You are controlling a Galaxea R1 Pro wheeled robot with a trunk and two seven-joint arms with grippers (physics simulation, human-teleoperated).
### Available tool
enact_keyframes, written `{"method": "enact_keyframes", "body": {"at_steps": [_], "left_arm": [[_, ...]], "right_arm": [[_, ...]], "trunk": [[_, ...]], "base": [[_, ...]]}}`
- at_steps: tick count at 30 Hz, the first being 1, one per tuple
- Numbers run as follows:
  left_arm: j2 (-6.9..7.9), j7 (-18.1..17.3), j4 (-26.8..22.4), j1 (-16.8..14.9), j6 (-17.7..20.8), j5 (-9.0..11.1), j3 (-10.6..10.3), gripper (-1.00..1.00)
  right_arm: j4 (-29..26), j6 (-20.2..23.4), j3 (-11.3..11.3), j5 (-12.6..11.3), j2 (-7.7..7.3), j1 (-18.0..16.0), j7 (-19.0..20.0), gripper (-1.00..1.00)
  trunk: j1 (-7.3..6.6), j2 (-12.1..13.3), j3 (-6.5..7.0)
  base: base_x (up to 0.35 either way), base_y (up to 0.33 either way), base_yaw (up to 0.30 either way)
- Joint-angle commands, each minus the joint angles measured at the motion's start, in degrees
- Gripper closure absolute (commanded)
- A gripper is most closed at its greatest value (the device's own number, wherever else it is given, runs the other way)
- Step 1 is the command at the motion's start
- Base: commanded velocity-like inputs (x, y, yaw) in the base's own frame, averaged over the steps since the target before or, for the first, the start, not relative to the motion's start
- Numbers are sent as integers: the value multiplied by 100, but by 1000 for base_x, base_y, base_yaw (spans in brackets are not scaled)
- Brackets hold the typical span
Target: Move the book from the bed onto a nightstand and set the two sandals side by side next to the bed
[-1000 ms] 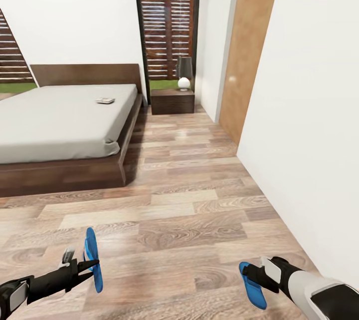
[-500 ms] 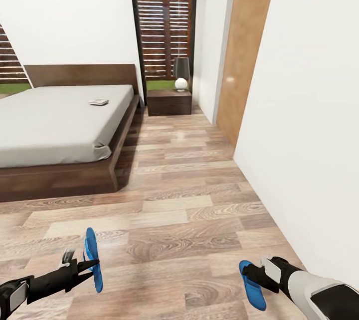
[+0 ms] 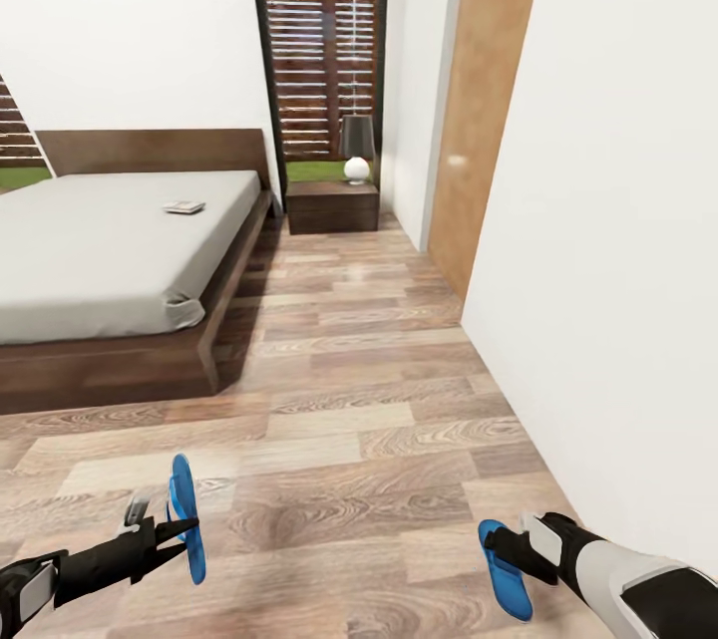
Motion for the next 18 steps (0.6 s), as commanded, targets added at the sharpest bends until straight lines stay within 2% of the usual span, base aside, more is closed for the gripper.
{"method": "enact_keyframes", "body": {"at_steps": [1, 18], "left_arm": [[1, -18, -1, -3, 58, -23, 55, 100], [1, -18, -1, -3, 58, -23, 55, 100]], "right_arm": [[5, 17, 49, -61, 1, -5, 1, 100], [5, 15, 50, -60, 1, -5, 1, 100]], "trunk": [[0, -2, -5], [0, -2, -5]], "base": [[170, -100, 0], [180, -13, 0]]}}
